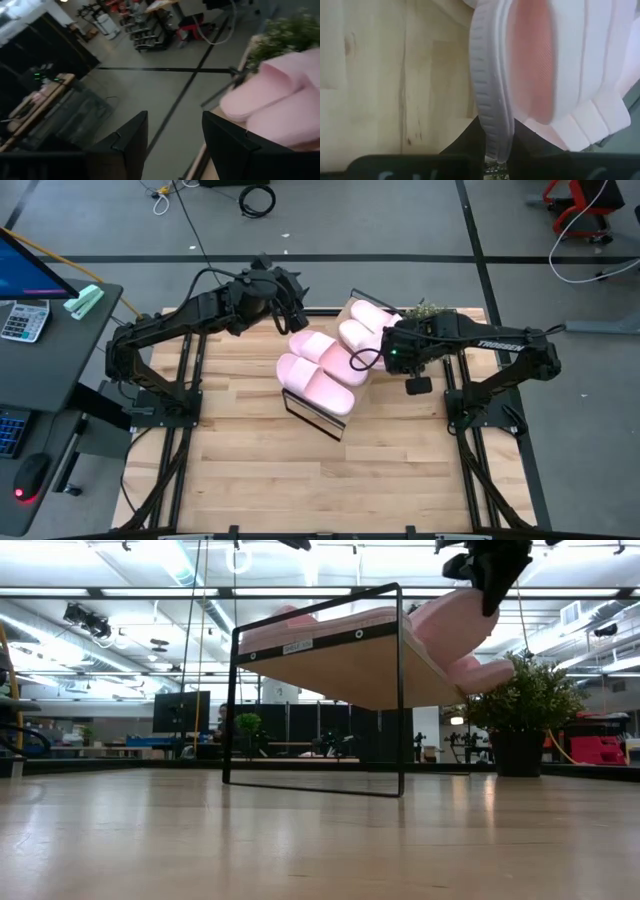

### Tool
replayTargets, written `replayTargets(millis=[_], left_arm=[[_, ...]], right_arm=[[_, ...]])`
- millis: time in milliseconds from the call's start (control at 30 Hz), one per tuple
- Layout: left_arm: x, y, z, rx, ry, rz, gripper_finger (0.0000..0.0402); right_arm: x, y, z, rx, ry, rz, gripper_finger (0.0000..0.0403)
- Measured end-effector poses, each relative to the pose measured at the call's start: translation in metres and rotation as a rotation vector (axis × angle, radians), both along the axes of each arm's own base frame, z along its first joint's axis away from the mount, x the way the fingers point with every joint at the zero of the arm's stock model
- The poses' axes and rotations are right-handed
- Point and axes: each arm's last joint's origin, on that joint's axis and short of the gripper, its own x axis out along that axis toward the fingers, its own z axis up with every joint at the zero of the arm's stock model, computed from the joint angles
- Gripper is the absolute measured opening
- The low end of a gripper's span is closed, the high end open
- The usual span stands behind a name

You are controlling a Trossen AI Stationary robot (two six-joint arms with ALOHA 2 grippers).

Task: Pick and place slides into the shelf
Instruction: Put the pink slide on the shelf

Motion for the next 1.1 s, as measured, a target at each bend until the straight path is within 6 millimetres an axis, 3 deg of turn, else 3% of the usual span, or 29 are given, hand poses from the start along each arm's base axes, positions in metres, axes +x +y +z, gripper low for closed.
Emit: replayTargets(millis=[333, 733, 1100], left_arm=[[0.0, -0.001, -0.003, -0.04, 0.004, -0.035, 0.0196], [0.0, -0.001, -0.003, -0.04, 0.004, -0.035, 0.0191], [0.0, -0.001, -0.003, -0.039, 0.005, -0.035, 0.019]], right_arm=[[0.0, 0.001, -0.003, 0.039, 0.028, 0.124, 0.0053], [-0.001, 0.002, -0.047, 0.074, 0.156, 0.164, 0.0054], [-0.003, -0.002, -0.035, -0.077, 0.173, 0.212, 0.0053]])
